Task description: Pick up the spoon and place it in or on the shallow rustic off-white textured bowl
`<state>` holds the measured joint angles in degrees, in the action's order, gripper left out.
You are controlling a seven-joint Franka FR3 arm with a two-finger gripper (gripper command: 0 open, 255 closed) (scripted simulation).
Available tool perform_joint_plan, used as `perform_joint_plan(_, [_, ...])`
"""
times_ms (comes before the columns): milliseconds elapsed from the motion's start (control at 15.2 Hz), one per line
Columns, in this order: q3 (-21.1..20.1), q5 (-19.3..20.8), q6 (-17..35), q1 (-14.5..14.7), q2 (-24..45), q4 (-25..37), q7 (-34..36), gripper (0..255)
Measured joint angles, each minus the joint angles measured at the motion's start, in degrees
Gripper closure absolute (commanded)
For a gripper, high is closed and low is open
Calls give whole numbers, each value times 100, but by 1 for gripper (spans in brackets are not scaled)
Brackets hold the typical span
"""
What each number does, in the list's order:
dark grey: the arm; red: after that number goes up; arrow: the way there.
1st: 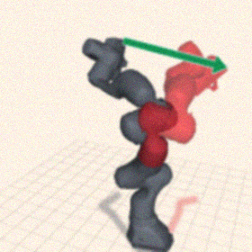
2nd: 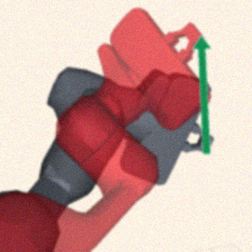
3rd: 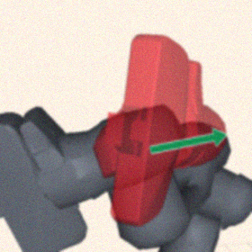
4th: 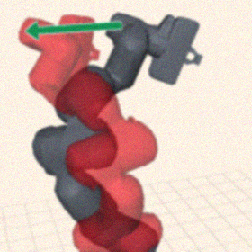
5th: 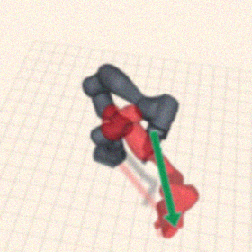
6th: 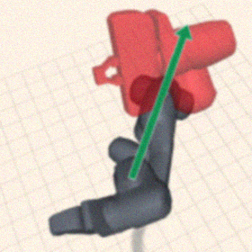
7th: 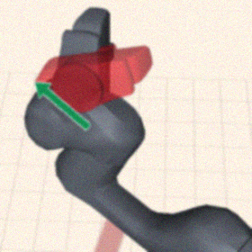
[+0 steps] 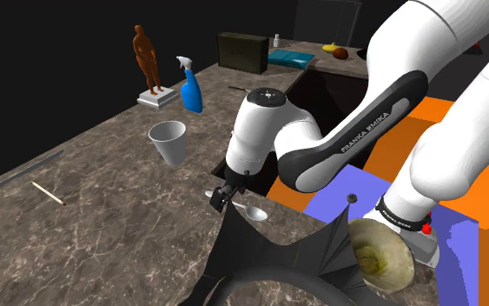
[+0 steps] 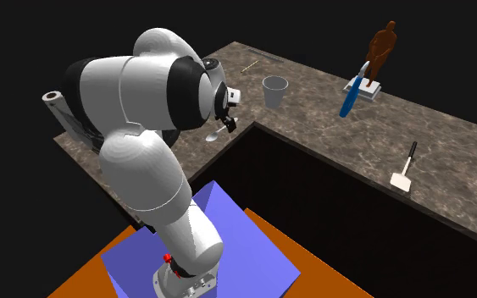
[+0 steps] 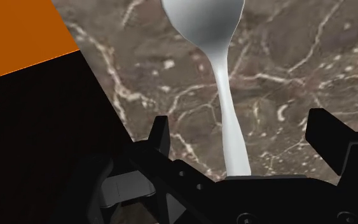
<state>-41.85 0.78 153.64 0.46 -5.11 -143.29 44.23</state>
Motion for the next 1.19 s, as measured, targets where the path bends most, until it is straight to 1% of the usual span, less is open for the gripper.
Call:
perform_joint_plan(132, [-1, 5, 3, -2, 4, 0, 3, 0])
perform_joint_plan(198, [-1, 5, 3, -2, 4, 0, 3, 255])
perform_joint_plan(858, [-1, 6, 3, -2, 4, 0, 3, 255])
perform_joint_plan(1188, [80, -321, -326, 88, -257, 127, -248, 255])
